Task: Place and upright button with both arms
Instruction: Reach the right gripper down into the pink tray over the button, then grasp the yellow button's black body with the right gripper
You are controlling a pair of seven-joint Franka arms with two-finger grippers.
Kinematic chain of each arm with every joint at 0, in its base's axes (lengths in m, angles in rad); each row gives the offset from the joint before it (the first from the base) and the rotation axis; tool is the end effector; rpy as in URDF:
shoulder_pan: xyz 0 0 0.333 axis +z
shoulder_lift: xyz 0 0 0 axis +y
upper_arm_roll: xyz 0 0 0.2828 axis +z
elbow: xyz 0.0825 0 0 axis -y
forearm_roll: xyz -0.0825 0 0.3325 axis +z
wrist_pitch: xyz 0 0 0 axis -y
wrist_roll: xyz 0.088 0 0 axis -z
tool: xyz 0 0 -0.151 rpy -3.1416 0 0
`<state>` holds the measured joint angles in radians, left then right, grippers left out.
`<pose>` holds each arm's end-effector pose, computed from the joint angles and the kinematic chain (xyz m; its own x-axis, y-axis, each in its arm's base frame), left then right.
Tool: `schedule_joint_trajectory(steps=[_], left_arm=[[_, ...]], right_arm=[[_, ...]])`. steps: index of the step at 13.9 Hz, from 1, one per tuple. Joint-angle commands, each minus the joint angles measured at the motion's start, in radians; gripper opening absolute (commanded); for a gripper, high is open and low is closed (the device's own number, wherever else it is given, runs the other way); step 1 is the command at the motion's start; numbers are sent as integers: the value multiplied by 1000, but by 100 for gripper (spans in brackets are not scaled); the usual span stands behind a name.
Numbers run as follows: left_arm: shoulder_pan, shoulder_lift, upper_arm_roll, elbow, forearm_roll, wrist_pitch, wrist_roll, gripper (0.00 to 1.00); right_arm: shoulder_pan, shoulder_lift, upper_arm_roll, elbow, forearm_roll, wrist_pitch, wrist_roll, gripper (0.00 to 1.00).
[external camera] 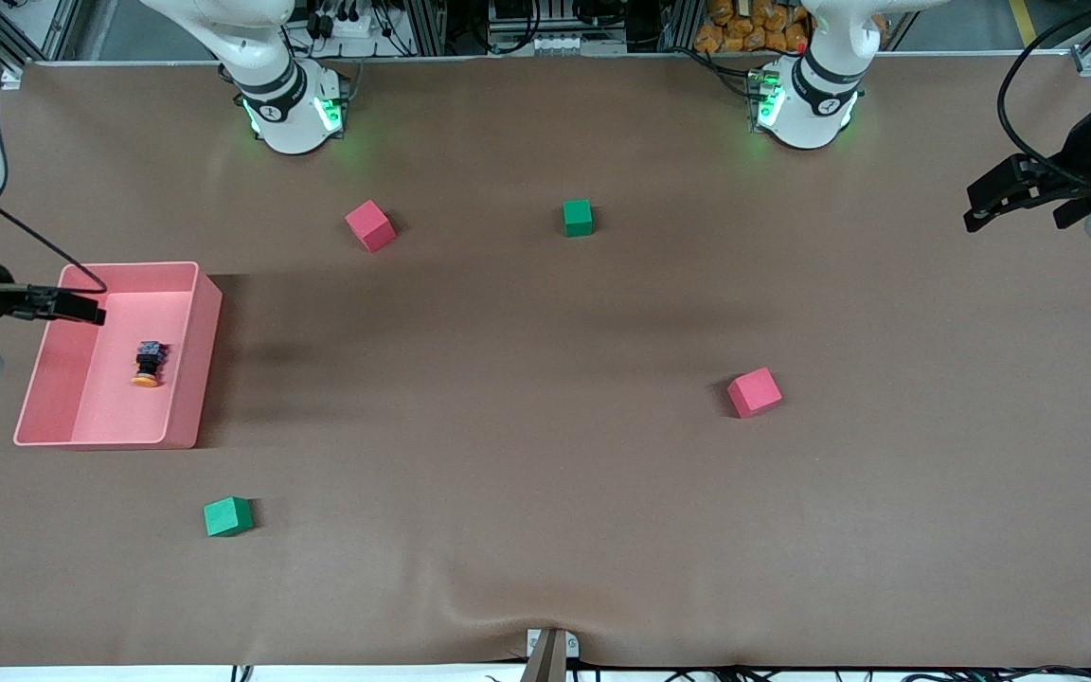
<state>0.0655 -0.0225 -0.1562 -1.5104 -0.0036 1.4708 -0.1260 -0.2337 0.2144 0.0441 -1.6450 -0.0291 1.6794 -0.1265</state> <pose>0.4840 -0.0454 0.5747 0.9992 0.0350 -0.0172 0.0350 -0.9994 -0.0021 0.5318 -0.1075 0.4120 0.9821 -0.0562 -0.1797 -0.0578 -0.9983 -0.0042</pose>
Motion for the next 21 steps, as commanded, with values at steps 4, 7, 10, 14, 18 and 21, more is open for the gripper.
schedule_joint_trajectory(steps=[4, 7, 10, 14, 18, 21], left_arm=[[7, 0, -8, -7, -6, -7, 11, 100], [2, 7, -8, -8, -4, -7, 11, 100], [-4, 13, -8, -8, -4, -7, 9, 100], [-10, 16, -9, -7, -7, -7, 8, 100], [-19, 19, -9, -8, -7, -7, 6, 100], [-19, 21, -9, -8, -7, -7, 9, 100]], right_arm=[[-119, 42, 17, -180, -18, 257, -105, 100], [-147, 89, 17, -251, -11, 367, -137, 100], [-185, 164, 17, -262, -6, 433, -203, 100], [-181, 204, 17, -318, -6, 546, -206, 100], [-187, 247, 19, -318, -6, 579, -208, 100], [-188, 276, 19, -318, -6, 614, -209, 100]])
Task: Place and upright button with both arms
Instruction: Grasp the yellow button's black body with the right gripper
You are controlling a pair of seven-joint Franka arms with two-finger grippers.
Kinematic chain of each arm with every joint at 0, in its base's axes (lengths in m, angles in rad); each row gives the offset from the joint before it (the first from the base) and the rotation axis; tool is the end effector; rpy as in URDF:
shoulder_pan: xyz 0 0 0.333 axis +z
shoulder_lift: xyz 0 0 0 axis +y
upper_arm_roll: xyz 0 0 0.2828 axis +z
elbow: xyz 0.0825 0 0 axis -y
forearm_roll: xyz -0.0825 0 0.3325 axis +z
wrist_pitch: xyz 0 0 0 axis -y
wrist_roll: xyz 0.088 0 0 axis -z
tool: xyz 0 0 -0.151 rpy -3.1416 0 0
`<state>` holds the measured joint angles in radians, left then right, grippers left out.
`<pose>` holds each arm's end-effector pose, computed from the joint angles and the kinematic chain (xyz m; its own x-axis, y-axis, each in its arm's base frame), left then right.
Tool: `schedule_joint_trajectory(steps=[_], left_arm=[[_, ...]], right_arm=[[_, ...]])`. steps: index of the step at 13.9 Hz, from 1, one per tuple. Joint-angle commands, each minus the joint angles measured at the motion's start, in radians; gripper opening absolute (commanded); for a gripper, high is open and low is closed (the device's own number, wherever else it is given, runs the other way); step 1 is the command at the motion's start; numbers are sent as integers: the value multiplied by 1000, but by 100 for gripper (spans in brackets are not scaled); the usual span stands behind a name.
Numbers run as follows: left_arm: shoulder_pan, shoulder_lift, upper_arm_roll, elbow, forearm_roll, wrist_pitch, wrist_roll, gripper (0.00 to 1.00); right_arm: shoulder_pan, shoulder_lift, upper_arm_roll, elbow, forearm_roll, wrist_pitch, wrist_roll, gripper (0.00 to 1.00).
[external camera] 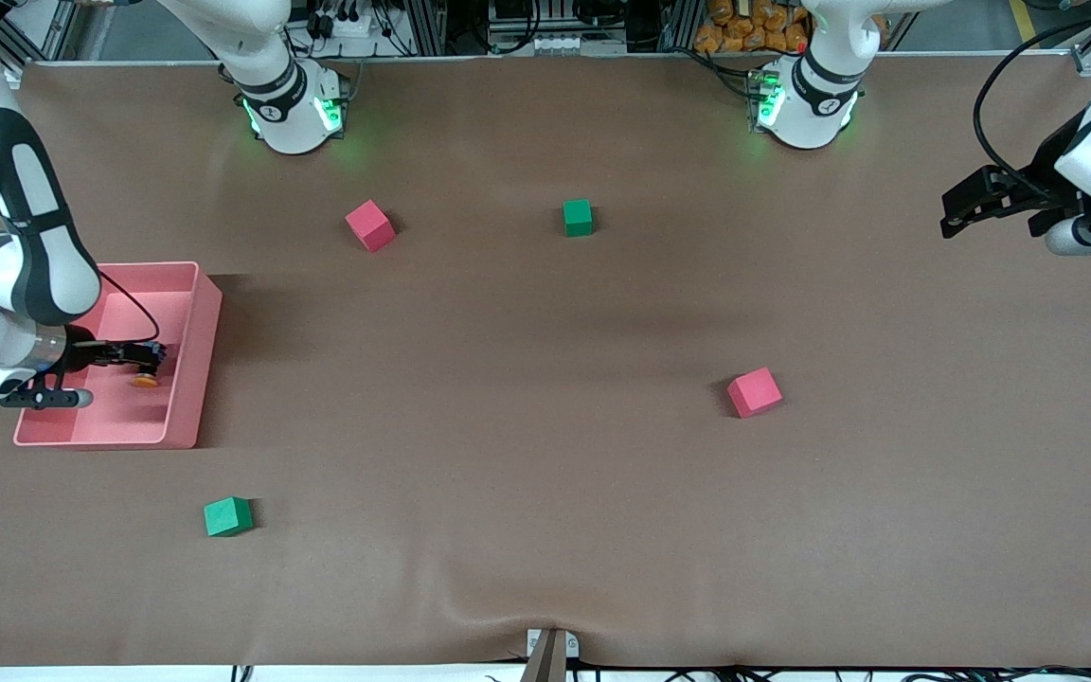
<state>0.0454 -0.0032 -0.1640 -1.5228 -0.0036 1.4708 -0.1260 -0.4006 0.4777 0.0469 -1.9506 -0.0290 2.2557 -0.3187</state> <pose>0.4865 -0.0587 0.5603 0.9988 0.0072 -0.0488 0.0071 -1.0000 -0.0031 0.5099 -0.1898 0.1851 0.9868 -0.0133 -0.1616 -0.0226 -0.9982 -0.0560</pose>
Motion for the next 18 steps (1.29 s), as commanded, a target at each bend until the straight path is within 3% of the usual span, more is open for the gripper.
schedule_joint_trajectory(steps=[1, 3, 5, 8, 9, 11, 13, 16, 18], left_arm=[[1, 3, -2, 4, -7, -7, 9, 100], [2, 5, -2, 4, -7, -7, 9, 100], [2, 6, -2, 4, -7, -6, 9, 100], [5, 5, -2, 4, -7, -7, 9, 100], [8, 5, -2, 4, -9, -7, 9, 100], [8, 5, -2, 6, -9, -1, 9, 100], [8, 5, -2, 4, -9, -1, 9, 100], [8, 5, -2, 4, -9, -1, 9, 100], [8, 5, -2, 3, -9, -1, 9, 100]], right_arm=[[-21, 22, 14, -13, -6, 50, -17, 100], [-24, 39, 16, -14, -6, 70, -17, 100], [-27, 42, 16, -13, -6, 71, -17, 91], [-29, 67, 16, -14, -6, 100, -17, 86], [-29, 70, 16, -13, -6, 103, -19, 76], [-38, 70, 16, -8, -5, 102, -72, 29], [-44, 68, 18, -1, -5, 96, -88, 0], [-40, 58, 18, 24, -5, 71, -86, 0], [-40, 55, 18, 79, -5, -17, -86, 0]])
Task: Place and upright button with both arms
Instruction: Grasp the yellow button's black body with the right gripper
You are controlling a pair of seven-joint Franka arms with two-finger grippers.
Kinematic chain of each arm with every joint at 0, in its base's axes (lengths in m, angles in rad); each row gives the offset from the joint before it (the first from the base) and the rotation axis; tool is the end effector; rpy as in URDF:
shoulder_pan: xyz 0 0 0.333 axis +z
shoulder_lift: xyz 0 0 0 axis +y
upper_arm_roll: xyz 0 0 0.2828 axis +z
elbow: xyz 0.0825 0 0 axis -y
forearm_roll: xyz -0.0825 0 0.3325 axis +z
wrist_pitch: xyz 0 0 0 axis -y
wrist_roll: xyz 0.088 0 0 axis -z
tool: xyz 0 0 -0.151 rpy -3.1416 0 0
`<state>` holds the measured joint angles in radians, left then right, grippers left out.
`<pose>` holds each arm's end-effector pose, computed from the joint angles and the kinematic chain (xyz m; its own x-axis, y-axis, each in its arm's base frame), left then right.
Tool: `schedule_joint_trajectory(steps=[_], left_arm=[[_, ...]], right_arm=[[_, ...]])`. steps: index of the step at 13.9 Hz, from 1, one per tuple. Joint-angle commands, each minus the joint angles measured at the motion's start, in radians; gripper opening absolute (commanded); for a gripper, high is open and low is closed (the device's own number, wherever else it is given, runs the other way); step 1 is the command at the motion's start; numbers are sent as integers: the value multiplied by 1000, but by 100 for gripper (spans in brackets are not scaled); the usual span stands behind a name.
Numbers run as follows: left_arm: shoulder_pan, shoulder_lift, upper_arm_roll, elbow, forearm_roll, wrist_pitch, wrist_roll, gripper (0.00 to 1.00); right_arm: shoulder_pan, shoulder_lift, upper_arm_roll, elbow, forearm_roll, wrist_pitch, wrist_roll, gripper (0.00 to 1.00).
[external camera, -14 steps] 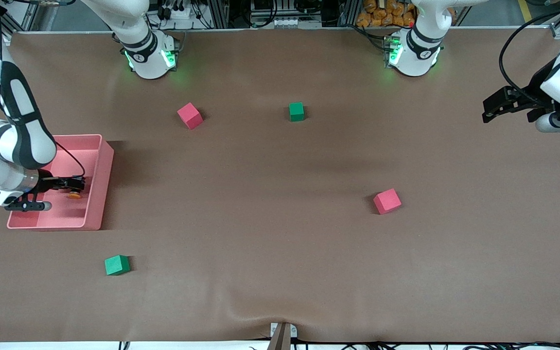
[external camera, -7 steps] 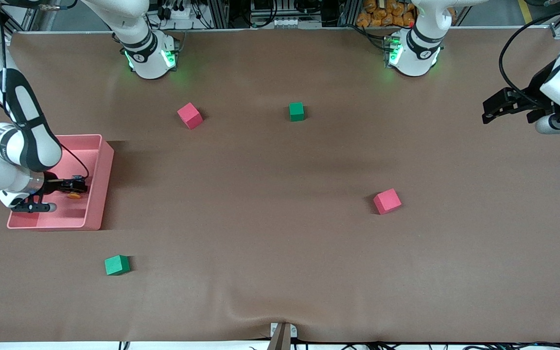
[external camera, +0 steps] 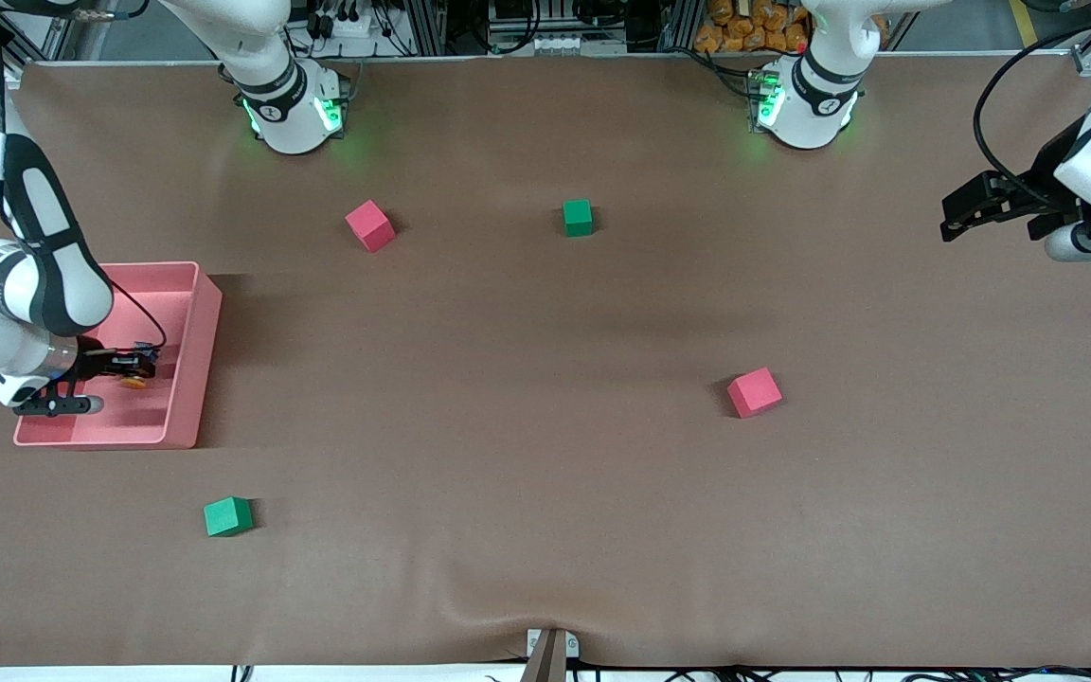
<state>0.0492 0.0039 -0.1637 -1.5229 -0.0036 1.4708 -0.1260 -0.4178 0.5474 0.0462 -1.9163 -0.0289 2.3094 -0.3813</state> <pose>0.4883 -0.0566 0.5569 0.9984 0.0113 -0.0560 0.0111 -0.9999 -0.0028 0.5160 -0.2023 0.1619 0.9897 0.0300 -0.1397 0.0215 -0.9978 -0.0624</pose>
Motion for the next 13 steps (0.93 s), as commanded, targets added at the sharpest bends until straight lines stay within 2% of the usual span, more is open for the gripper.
schedule_joint_trajectory(steps=[1, 4, 7, 11, 13], left_arm=[[6, -2, -2, 3, -9, -1, 9, 100], [3, 4, -2, 3, -9, -1, 9, 100], [3, 4, -2, 4, -9, -1, 9, 100], [3, 4, -2, 4, -9, -1, 9, 100], [3, 4, -2, 3, -9, -3, 6, 100]], right_arm=[[-22, -15, 18, 75, -5, -115, -25, 0], [-10, -20, 21, 170, -5, -252, -18, 0], [29, -26, 24, 313, -3, -450, -5, 0], [180, -37, 26, 469, 3, -669, 204, 0], [262, -37, 27, 508, 73, -700, 328, 0]])
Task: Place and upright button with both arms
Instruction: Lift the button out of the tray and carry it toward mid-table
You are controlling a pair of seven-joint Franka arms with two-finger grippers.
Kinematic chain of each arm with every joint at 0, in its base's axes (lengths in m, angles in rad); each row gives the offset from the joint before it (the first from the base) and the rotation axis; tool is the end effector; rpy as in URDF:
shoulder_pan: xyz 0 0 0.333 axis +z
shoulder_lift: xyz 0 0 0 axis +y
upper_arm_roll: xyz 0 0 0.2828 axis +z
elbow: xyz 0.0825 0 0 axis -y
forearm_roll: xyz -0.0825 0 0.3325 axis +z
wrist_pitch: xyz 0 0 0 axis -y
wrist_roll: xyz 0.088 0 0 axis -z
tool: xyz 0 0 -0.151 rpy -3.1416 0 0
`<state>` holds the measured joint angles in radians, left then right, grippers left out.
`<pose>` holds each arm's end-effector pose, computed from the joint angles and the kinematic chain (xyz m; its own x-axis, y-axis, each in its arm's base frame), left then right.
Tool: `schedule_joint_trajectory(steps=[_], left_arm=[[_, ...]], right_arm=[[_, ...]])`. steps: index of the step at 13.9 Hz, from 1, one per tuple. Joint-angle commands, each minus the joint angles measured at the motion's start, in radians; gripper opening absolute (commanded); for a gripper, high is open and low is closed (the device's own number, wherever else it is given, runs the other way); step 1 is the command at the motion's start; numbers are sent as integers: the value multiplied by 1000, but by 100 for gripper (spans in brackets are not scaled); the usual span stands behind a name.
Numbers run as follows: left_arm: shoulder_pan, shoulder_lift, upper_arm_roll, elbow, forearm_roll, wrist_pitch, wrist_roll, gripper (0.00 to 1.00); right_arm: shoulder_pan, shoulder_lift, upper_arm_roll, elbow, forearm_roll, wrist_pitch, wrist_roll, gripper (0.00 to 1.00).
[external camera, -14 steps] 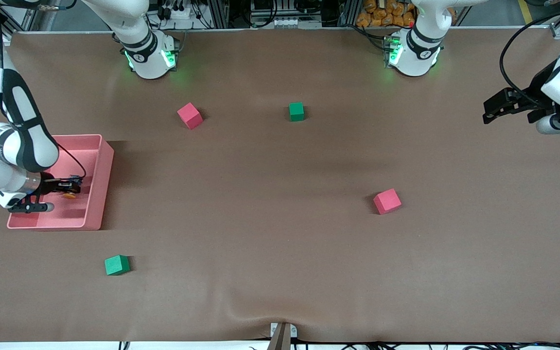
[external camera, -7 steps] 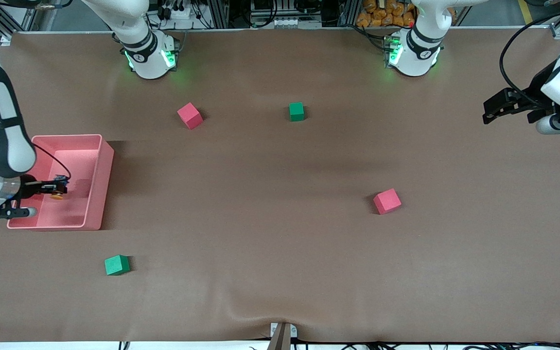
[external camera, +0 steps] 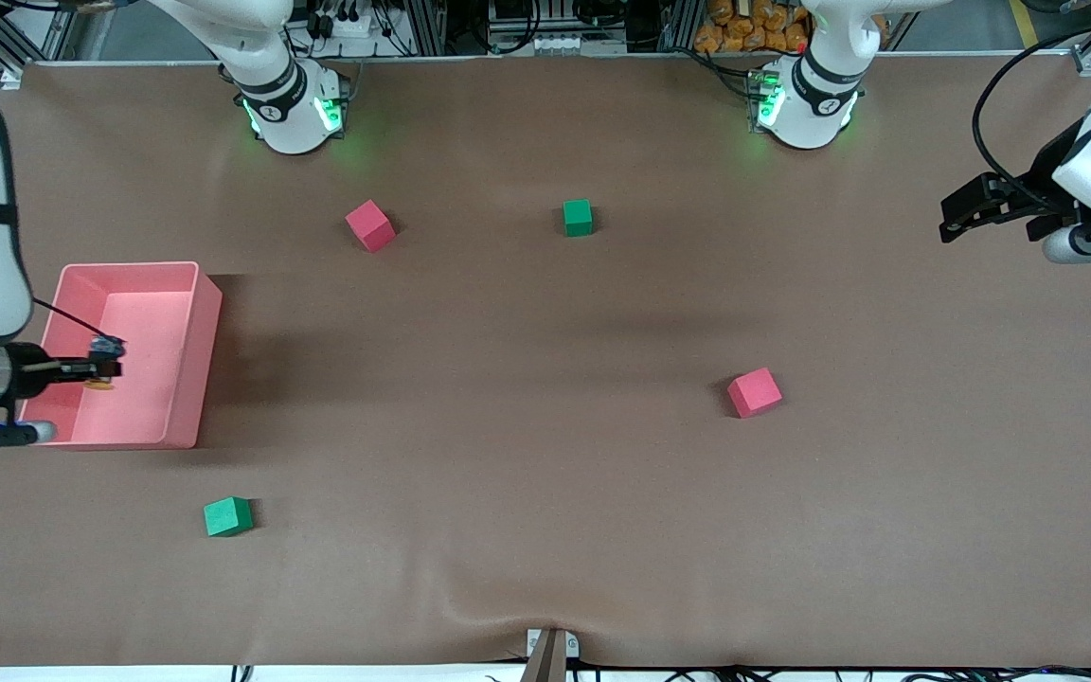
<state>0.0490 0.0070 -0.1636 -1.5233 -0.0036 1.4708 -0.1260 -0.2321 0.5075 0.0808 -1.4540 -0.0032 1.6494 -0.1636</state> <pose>0.4889 -0.0566 0.5552 0.9982 0.0112 -0.0595 0.0110 -0.9999 -0.0028 0.5782 -0.0941 0.3198 0.9551 0.0216 -0.2955 -0.0039 -0.9963 -0.0855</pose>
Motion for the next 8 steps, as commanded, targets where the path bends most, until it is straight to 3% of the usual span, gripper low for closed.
schedule_joint_trajectory(steps=[1, 5, 8], left_arm=[[3, 1, -2, 0, -9, -4, 5, 100], [3, 1, -2, -6, -10, -3, 5, 100], [3, 10, -2, -6, -12, -3, 5, 100]], right_arm=[[118, 5, -9, 63, 90, -40, 174, 0], [336, 34, -9, 107, 126, 12, 401, 0], [480, 74, -9, 107, 210, 146, 584, 0]])
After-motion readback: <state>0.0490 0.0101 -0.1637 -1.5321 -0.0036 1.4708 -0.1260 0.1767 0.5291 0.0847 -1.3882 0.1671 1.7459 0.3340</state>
